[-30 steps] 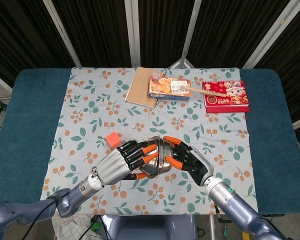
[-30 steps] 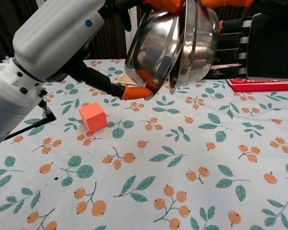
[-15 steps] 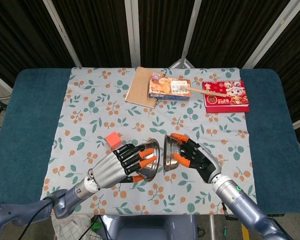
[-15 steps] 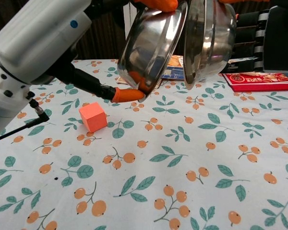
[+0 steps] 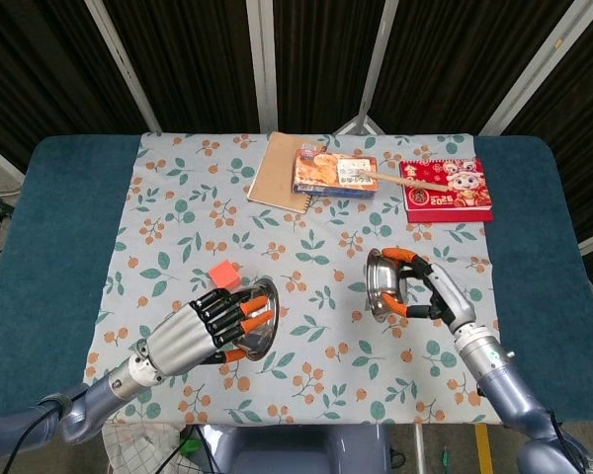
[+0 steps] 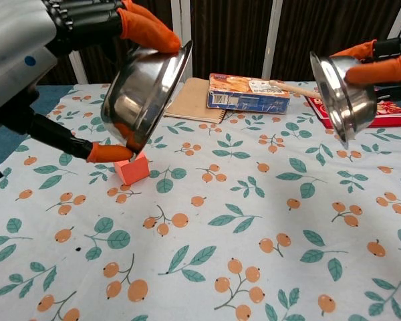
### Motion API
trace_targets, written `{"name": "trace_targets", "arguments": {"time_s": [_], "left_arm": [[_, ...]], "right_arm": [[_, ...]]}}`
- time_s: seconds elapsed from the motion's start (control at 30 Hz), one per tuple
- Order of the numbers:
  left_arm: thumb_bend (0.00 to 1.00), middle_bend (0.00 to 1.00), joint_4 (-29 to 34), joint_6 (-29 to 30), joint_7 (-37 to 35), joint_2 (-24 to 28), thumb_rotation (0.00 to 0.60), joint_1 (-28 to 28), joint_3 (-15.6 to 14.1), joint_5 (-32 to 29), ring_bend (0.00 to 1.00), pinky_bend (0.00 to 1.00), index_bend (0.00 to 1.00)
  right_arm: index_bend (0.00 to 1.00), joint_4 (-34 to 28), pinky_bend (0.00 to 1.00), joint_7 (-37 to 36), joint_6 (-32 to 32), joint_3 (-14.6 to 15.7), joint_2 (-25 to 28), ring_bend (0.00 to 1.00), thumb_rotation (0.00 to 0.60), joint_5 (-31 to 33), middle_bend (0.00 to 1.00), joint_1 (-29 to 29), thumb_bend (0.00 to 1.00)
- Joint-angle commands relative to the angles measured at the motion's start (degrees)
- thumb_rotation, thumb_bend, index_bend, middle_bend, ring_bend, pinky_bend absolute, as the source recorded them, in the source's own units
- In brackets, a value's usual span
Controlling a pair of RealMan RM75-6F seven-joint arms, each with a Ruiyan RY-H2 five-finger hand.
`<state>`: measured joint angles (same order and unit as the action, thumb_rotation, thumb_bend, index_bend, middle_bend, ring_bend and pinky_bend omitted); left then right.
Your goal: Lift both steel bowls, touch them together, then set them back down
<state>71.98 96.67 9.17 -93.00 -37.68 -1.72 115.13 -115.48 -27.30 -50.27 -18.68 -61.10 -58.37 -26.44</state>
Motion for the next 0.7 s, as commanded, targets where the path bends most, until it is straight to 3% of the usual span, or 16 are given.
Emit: {"name": "trace_targets", "arguments": {"time_s": [0.03,0.27,0.43,0.7], "left_arm": [[0.29,0.61,2.36,-5.01,1.95,2.02,0.600,1.76,-1.91,-2.60,0.49,0.74,0.51],[0.29,0.61,2.04,-13.55,5.57,2.03,0.600,3.04,-3.52,-6.89,0.49,0.74,0.50],[0.29,0.60,0.81,-17.11,5.89,1.22,0.600,3.46,-4.03,-8.57,0.49,0.74,0.50],[0.26,0.54,-0.84,-19.92,5.23,0.14,0.600,3.98,-4.30,-10.01,0.45,0.68,0.45]], "right_arm": [[0.89,15.53,1.00,22.64,-13.87,9.08,-12.55,0.85,0.600,-13.91,0.80,0.91,0.52],[0.88,29.30,1.00,36.62,-19.95,14.48,-21.80,0.82,0.600,-23.65,0.80,1.14,0.52],[0.77,32.78,0.94,40.69,-20.16,17.62,-23.95,0.72,0.600,-27.42,0.71,1.48,0.52],[0.37,30.59,0.79,41.95,-15.75,18.94,-23.49,0.53,0.600,-25.32,0.49,1.51,0.52]]}}
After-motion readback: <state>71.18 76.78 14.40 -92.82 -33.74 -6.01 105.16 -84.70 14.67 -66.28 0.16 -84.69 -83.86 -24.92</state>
